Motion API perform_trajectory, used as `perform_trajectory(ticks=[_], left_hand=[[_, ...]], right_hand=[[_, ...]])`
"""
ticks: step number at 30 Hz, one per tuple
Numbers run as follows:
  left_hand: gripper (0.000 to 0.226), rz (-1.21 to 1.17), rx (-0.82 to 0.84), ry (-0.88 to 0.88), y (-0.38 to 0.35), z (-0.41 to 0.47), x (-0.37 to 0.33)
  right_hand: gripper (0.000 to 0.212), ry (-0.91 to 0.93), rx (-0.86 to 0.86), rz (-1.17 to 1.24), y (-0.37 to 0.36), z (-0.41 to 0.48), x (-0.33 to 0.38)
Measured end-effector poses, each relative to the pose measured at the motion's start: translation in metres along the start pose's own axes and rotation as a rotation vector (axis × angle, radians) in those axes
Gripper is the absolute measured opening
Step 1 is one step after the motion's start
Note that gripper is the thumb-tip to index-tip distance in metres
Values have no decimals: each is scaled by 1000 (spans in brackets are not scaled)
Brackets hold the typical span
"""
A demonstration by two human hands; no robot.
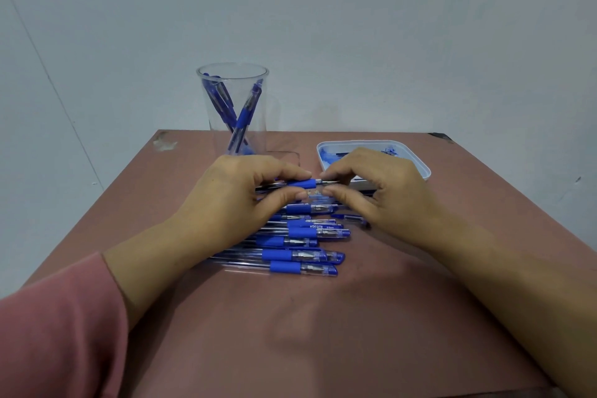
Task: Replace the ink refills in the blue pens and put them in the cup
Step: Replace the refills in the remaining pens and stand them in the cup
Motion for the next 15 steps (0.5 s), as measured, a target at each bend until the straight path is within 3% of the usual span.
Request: perform_trajectory(ticks=[8, 15], left_hand=[[39, 22, 20, 16, -5, 0, 3], [25, 63, 6, 91, 2, -1, 13]], right_hand=[[10, -135, 86, 134, -7, 2, -9], [20, -359, 380, 57, 2, -22, -47]])
Point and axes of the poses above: each hand's wrist, its own z-axis towards the middle knuckle, its own y-axis out of the back of the hand, x = y × z, the point moved 8 cm from there along z, towards the middle knuckle, and after that the axes turned 7 degrees about x, right-handed, at the moved point
